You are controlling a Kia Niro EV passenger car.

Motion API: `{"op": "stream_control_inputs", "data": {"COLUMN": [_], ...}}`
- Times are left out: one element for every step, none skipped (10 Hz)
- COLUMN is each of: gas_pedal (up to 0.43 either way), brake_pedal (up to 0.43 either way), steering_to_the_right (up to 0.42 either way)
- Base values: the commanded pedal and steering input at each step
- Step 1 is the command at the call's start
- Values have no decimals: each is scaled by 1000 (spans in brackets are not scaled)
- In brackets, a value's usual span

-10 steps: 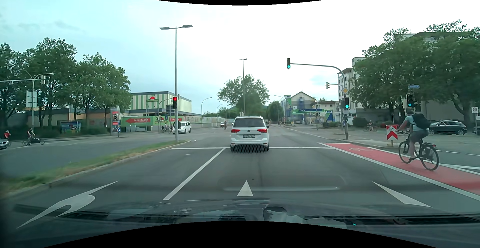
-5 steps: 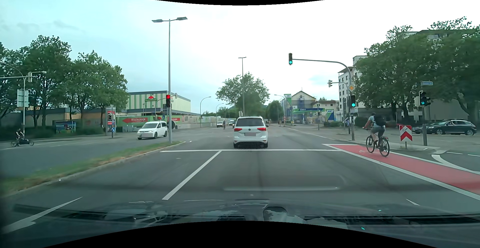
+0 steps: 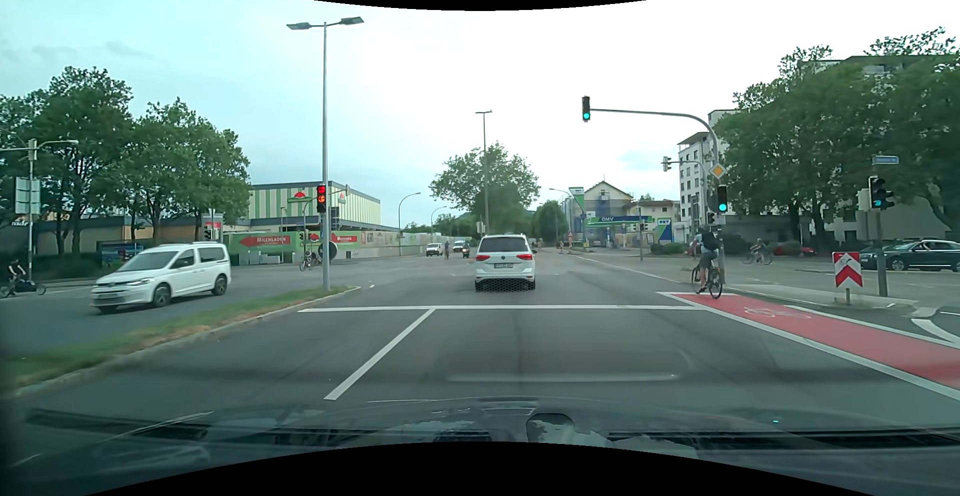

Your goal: Follow the waypoints while adhering to traffic rules and regulations

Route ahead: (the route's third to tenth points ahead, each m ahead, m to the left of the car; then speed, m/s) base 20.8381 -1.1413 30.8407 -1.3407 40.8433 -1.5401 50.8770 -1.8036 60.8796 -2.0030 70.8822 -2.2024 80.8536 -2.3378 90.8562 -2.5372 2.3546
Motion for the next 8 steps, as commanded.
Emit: {"op": "stream_control_inputs", "data": {"gas_pedal": [0,0,0,0,0,0,0,0], "brake_pedal": [0,0,0,0,0,0,0,0], "steering_to_the_right": [-4,-3,-3,-4,-4,-3,-3,-3]}}
